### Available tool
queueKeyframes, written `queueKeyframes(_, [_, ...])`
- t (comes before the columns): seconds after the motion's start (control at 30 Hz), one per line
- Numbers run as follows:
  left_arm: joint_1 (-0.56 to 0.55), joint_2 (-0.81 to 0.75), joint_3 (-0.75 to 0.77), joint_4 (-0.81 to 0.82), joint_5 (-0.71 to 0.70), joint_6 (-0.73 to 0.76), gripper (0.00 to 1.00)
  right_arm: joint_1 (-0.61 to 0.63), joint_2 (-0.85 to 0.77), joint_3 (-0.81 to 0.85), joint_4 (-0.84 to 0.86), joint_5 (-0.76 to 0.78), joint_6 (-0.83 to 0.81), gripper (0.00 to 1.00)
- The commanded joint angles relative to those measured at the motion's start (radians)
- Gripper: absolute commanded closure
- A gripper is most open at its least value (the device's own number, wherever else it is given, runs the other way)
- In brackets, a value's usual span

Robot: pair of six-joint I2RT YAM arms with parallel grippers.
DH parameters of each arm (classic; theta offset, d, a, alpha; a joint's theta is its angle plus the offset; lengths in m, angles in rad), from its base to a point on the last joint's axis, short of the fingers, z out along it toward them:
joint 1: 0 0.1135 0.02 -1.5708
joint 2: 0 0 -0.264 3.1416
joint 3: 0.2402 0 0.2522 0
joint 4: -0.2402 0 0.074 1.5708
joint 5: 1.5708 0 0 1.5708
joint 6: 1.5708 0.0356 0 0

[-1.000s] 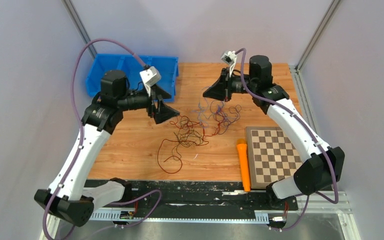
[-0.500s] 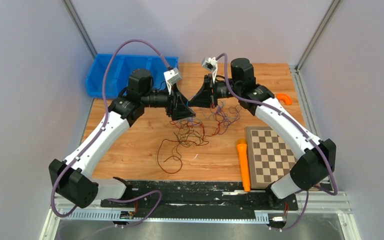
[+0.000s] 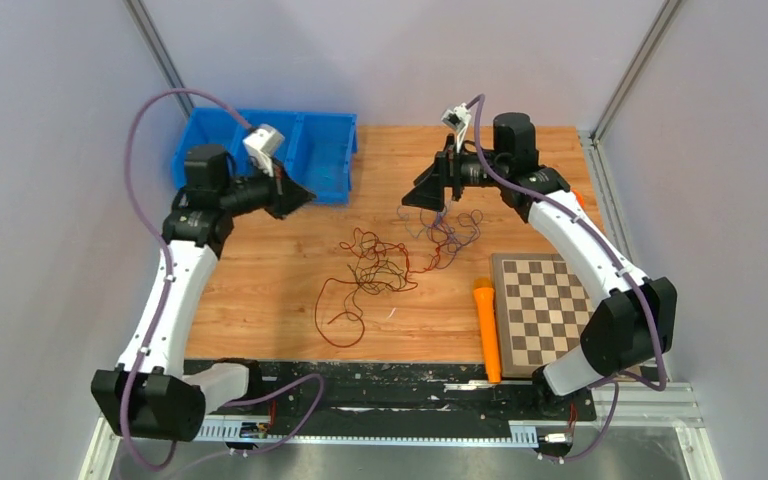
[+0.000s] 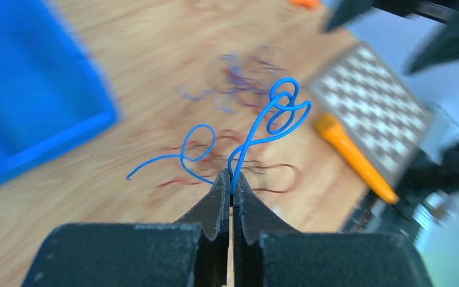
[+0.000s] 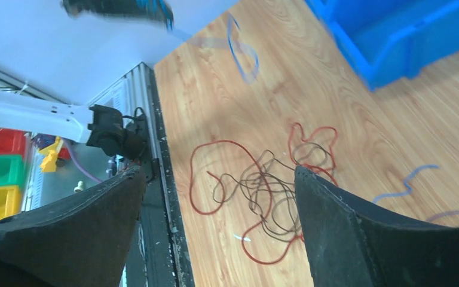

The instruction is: Untangle the cables

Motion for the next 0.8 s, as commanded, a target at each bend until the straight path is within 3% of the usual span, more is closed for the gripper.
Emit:
queueKeyframes(0.0, [0.215,0.034,0.123,-0.059,-0.197,0.140,1.00,-0.041,-0.008,-0.033,-0.003,0.005,-0.001,0.04])
queueKeyframes(0.2, [0.474,0.307,0.398,-0.037,-0.333,0.220,1.00,-0.049,0.005,-0.076,-0.034,0.016,-0.045,0.01])
queueKeyframes(0.47, [0.566,0.692,0.672,0.083,-0.374,0.298,0.97,-0.048,0.036,-0.105,-0.062,0.037,-0.094,0.00])
queueKeyframes(0.5, [0.570,0.751,0.727,0.080,-0.344,0.287,0.92,-0.048,0.041,-0.107,-0.069,0.040,-0.099,0.01])
queueKeyframes(0.53, [0.580,0.813,0.759,0.059,-0.327,0.281,0.76,-0.049,0.047,-0.109,-0.075,0.042,-0.104,0.01])
queueKeyframes(0.6, [0.591,0.892,0.878,-0.007,-0.282,0.262,0.53,-0.048,0.053,-0.119,-0.091,0.047,-0.117,0.01])
queueKeyframes(0.67, [0.596,0.929,0.985,-0.071,-0.244,0.251,0.39,-0.049,0.051,-0.133,-0.098,0.051,-0.132,0.01])
queueKeyframes(0.77, [0.598,0.889,0.999,-0.116,-0.184,0.254,0.28,-0.047,0.047,-0.163,-0.103,0.057,-0.136,0.02])
